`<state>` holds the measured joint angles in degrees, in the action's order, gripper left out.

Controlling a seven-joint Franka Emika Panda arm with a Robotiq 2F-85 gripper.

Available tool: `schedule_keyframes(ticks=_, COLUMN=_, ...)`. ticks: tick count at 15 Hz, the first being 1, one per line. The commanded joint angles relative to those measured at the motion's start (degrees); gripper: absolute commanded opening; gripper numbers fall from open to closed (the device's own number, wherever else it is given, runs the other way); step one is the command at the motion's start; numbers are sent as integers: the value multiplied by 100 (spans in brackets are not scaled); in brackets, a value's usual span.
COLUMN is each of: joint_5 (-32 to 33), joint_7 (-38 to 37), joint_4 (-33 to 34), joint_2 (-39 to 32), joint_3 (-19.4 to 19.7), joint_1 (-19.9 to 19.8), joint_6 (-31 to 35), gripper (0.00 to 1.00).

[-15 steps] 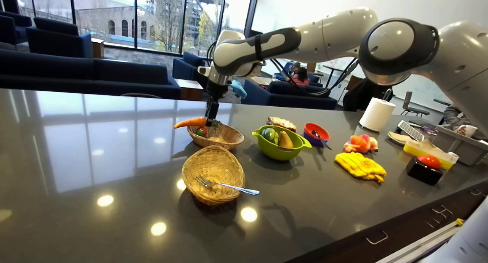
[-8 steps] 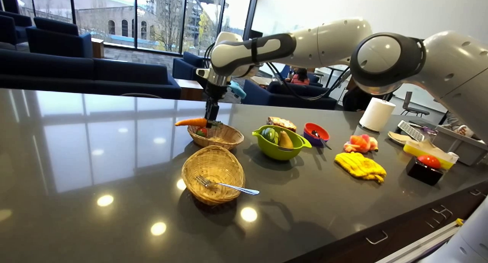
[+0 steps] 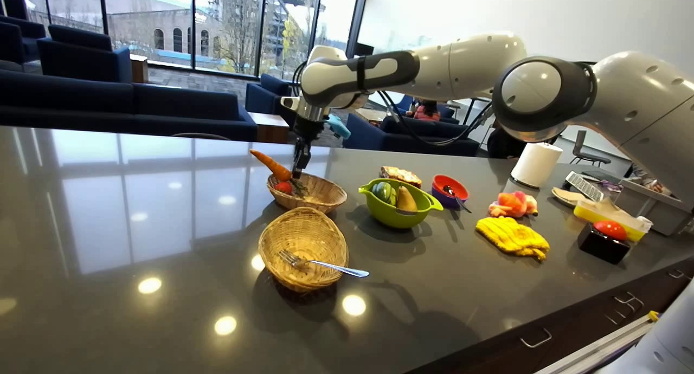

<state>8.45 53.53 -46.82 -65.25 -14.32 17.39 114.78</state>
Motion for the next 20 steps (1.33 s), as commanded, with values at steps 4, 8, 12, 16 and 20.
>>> schedule_keyframes(ticks=4, joint_5=27, joint_7=-10, joint_4=291, joint_2=-133, joint_3=36, joint_1=58, joint_6=-175, gripper=26)
schedule_keyframes(ticks=8, joint_5=57, joint_7=-44, joint_4=377, joint_2=-116, joint_3=52, joint_1=138, joint_6=-242, gripper=47)
schedule_keyframes(ticks=12, joint_5=64, joint_7=-107, joint_4=521, joint_2=-54, joint_3=68, joint_1=234, joint_6=-346, gripper=73)
schedule_keyframes(ticks=16, joint_5=-27, joint_7=-206, joint_4=674, joint_2=-48, joint_3=12, joint_1=271, joint_6=-430, gripper=99)
schedule_keyframes(ticks=20, joint_5=-123, joint_7=-281, joint_4=711, joint_2=-60, joint_3=-74, joint_1=242, joint_6=-390, gripper=100)
